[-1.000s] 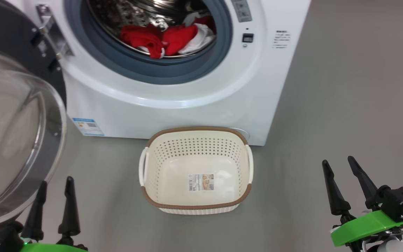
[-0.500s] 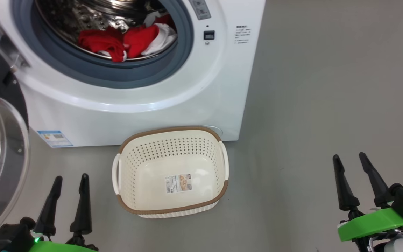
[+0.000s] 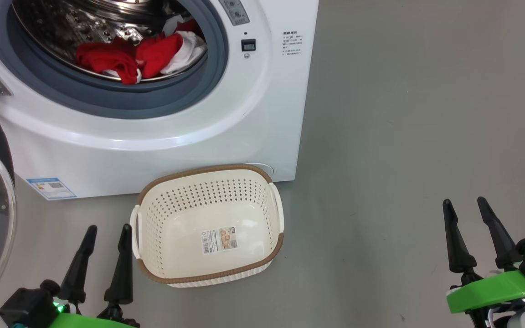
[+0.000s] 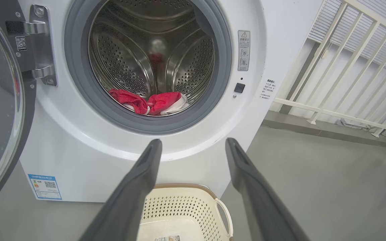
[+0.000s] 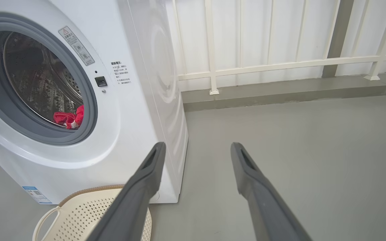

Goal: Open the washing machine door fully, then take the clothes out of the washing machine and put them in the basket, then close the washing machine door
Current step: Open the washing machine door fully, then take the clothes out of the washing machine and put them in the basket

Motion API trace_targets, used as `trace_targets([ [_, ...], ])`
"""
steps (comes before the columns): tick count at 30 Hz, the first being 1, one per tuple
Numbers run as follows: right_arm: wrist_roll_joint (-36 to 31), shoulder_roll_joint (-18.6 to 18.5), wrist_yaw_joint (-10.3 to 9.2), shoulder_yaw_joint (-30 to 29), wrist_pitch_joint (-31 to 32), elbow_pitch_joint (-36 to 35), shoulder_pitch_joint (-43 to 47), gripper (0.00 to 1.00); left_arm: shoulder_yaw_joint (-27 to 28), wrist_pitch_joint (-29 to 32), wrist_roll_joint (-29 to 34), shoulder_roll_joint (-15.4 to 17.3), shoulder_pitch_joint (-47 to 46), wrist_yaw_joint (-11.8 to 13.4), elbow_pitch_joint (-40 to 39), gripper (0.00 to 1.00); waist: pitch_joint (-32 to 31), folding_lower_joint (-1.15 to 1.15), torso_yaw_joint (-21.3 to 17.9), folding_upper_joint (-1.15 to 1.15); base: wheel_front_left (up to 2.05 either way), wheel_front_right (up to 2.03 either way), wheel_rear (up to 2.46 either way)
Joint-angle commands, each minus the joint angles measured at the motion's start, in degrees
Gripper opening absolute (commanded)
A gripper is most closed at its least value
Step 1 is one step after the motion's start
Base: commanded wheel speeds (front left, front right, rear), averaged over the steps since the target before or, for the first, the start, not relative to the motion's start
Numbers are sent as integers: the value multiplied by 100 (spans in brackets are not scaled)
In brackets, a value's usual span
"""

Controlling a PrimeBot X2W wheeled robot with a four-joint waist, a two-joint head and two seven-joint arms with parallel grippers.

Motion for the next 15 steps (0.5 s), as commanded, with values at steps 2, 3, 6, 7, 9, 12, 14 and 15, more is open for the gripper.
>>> trace_targets([
  [2, -14, -98, 37, 106, -37, -162, 50, 100, 150, -28, 23, 160, -95, 8, -165, 100, 0, 0, -6, 0, 0, 0, 0],
  [3, -16, -97, 37, 104, -37, -160, 52, 100, 151, -28, 30, 162, -94, 8, -167, 100, -5, 0, -11, 0, 0, 0, 0],
  [6, -18, -96, 37, 89, -37, -158, 45, 100, 144, -28, 46, 172, -97, 8, -169, 100, -6, 0, -14, 0, 0, 0, 0],
  [7, -20, -94, 37, 84, -37, -160, 42, 100, 141, -28, 48, 174, -102, 8, -170, 100, -7, 0, -12, 0, 0, 0, 0],
  [9, -24, -92, 37, 83, -37, -163, 38, 100, 137, -28, 48, 174, -111, 8, -174, 100, -10, 0, -8, 0, 0, 0, 0],
  [12, -29, -90, 37, 87, -37, -169, 44, 100, 134, -28, 51, 180, -120, 8, -181, 100, -15, 0, 0, 0, 0, 0, 0],
  [14, -31, -89, 37, 89, -37, -172, 45, 100, 136, -28, 55, 181, -122, 8, -186, 100, -15, 0, 5, 0, 0, 0, 0],
  [15, -32, -89, 37, 91, -37, -174, 45, 100, 138, -28, 55, 179, -122, 8, -189, 100, -16, 0, 7, 0, 0, 0, 0],
])
